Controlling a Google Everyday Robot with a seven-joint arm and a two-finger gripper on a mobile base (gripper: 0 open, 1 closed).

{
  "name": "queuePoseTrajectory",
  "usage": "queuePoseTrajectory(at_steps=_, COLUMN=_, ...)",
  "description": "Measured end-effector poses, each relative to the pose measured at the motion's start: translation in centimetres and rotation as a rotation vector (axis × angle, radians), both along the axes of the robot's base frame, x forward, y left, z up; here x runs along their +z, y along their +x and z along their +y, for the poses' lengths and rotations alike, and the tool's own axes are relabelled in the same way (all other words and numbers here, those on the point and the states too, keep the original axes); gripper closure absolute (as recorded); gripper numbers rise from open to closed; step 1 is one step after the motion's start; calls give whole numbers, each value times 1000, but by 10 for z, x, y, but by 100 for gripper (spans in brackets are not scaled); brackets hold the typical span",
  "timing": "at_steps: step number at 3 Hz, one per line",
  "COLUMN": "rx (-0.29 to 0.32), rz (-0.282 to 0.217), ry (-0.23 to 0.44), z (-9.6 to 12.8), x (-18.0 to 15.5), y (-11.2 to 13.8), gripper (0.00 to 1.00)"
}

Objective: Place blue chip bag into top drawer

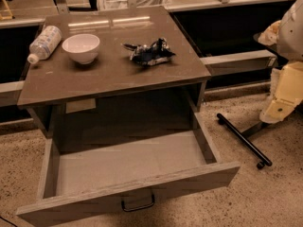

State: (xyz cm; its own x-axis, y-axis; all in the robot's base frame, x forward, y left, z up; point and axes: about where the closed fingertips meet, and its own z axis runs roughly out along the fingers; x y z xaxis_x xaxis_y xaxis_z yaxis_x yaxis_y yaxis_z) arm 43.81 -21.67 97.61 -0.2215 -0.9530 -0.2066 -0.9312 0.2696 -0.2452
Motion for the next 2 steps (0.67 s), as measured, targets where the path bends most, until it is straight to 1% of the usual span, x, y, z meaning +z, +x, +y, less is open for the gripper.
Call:
queuePoseTrajectory(at_steps=1, rx=0, rz=0, ry=0, z=0, x=0, y=0, gripper=0)
queuePoseTrajectory(at_steps=2, rx=0, rz=-63, ry=25, z=0, x=7, y=37, gripper=0)
